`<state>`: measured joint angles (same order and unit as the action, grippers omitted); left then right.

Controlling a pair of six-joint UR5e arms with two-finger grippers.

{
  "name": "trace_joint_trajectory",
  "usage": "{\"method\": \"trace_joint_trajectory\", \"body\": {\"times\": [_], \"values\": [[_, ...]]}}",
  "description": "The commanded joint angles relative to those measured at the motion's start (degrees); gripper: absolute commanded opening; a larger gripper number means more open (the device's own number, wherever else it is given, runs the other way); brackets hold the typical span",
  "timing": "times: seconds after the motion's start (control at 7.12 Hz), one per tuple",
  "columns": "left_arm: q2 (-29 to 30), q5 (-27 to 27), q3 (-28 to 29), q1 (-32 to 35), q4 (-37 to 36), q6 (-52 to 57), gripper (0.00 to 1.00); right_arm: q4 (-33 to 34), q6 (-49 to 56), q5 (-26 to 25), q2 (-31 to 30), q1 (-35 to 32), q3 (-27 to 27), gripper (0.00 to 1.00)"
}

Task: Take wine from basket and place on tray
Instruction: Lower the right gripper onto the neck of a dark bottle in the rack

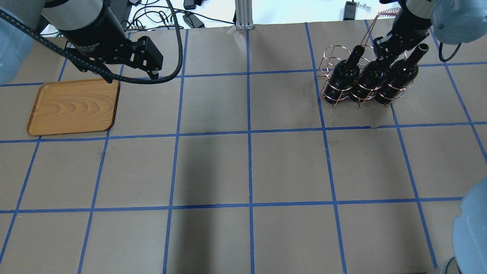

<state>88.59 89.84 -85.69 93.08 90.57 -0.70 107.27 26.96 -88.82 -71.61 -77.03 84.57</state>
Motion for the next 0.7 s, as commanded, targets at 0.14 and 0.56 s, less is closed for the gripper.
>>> {"method": "trace_joint_trajectory", "body": {"times": [0.14, 0.56], "values": [[0.0, 0.1, 0.0, 0.0, 0.0, 0.0, 1.0, -0.8, 0.0, -0.2, -0.3, -0.2, -0.4, 0.0], [0.0, 0.1, 0.0, 0.0, 0.0, 0.0, 1.0, -9.0, 0.2, -2.0, -3.3, -0.4, -5.2, 0.0]]}}
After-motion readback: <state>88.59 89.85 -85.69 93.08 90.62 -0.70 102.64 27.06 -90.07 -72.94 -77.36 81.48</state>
